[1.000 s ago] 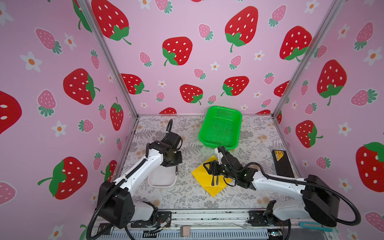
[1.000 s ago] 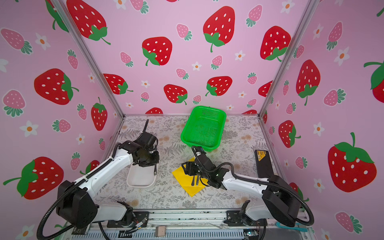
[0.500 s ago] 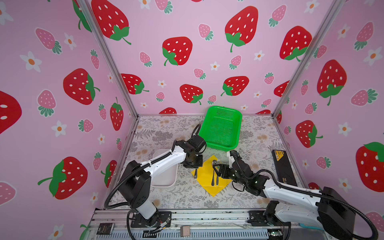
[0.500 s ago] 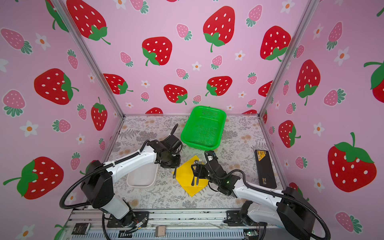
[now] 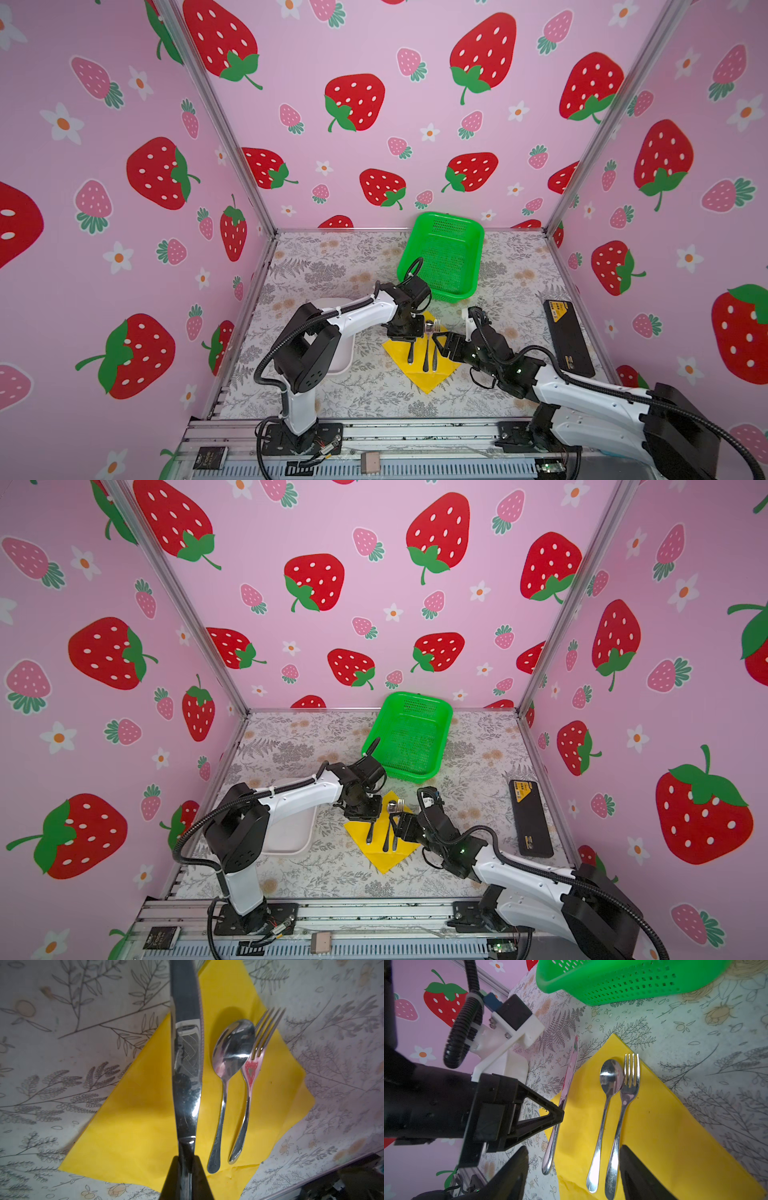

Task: Place the utensils on the paper napkin and roll it up
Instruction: 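Lift the knife with the left gripper and carry it over the napkin, then lower the knife beside the spoon on the napkin with the left gripper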

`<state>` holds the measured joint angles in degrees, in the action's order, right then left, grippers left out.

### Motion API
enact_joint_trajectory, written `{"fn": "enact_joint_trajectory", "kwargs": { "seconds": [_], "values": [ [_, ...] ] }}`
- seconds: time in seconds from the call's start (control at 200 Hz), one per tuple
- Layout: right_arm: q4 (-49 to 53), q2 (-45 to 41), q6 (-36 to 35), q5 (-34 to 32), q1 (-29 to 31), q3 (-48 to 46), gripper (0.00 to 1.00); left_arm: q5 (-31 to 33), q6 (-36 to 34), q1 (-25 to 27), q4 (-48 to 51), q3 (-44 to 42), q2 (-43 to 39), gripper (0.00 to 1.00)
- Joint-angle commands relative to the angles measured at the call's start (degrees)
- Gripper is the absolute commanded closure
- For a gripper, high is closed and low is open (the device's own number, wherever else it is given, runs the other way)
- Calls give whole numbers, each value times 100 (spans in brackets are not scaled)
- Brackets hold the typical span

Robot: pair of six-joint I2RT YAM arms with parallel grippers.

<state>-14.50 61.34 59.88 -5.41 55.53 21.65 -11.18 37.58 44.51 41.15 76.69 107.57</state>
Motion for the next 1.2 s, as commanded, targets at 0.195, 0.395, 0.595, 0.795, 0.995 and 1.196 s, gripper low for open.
{"fn": "enact_joint_trajectory", "kwargs": {
  "seconds": [0.195, 0.395, 0.595, 0.795, 0.995, 1.196],
  "values": [
    [-4, 175, 86, 57, -84, -19, 29, -204, 93, 59, -139, 250, 285, 91],
    [-1, 119, 86, 56, -123, -81, 29, -287, 104, 68, -229, 238, 429, 91],
    [8, 106, 81, 82, -158, -92, 29, -315, 75, 84, -247, 240, 566, 91],
    [17, 163, 46, 132, -191, -56, 29, -319, 85, 86, -309, 232, 599, 90],
    [6, 235, 50, 211, -196, -35, 29, -354, 67, 102, -405, 224, 625, 90],
    [12, 219, 50, 205, -195, -36, 29, -368, 39, 110, -409, 197, 625, 90]
  ]
}}
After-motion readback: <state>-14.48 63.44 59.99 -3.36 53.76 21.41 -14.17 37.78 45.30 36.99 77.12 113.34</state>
